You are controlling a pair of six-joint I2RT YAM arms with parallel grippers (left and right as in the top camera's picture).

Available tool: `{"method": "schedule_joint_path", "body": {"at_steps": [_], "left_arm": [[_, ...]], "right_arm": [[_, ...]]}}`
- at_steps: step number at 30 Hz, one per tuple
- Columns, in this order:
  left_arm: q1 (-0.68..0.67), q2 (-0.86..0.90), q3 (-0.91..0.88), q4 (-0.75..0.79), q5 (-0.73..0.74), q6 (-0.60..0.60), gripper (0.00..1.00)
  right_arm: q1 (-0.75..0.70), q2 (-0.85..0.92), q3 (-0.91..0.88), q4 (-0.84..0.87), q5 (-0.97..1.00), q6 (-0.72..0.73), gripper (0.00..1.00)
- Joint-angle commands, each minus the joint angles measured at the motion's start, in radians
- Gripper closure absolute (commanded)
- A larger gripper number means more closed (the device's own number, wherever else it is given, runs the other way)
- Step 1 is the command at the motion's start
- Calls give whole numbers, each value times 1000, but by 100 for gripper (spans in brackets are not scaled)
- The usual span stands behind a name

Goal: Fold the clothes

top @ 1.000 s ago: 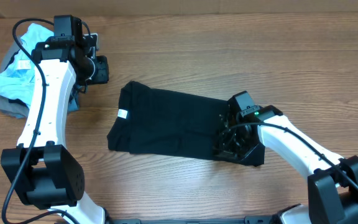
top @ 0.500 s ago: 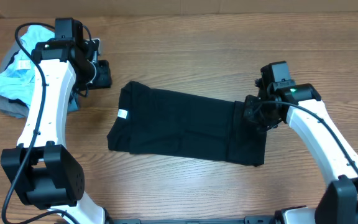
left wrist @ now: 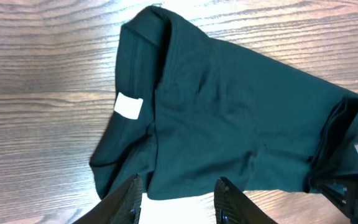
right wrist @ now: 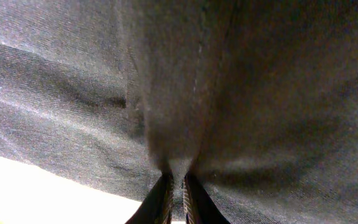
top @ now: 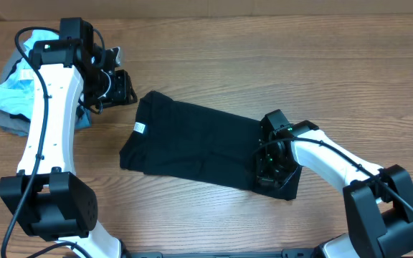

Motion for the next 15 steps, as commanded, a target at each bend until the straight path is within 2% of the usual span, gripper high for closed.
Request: {"method": "schedule_joint_path", "body": {"at_steps": [1, 3, 5, 6, 8, 13, 15], "left_arm": [[3, 2, 26, -3, 22, 24, 58], [3, 2, 26, -11, 22, 28, 58], [3, 2, 26, -19, 22, 39, 57], [3, 2, 26, -20, 22, 45, 57], [3, 2, 26, -20, 22, 52, 57], [2, 2, 26, -20, 22, 57, 56], [2, 2, 26, -18, 21, 74, 55]], "right_arm": [[-30, -84, 54, -18, 13, -3, 90], [-59, -150, 100, -43, -3, -44, 87], [-97, -214, 143, -70, -17, -58, 75], [-119, -241, 162, -84, -17, -57, 58], [-177, -298, 192, -107, -17, -55, 38], [-380, -351, 198, -140, -46, -50, 26], [-463, -334, 191, -146, -85, -79, 25]]}}
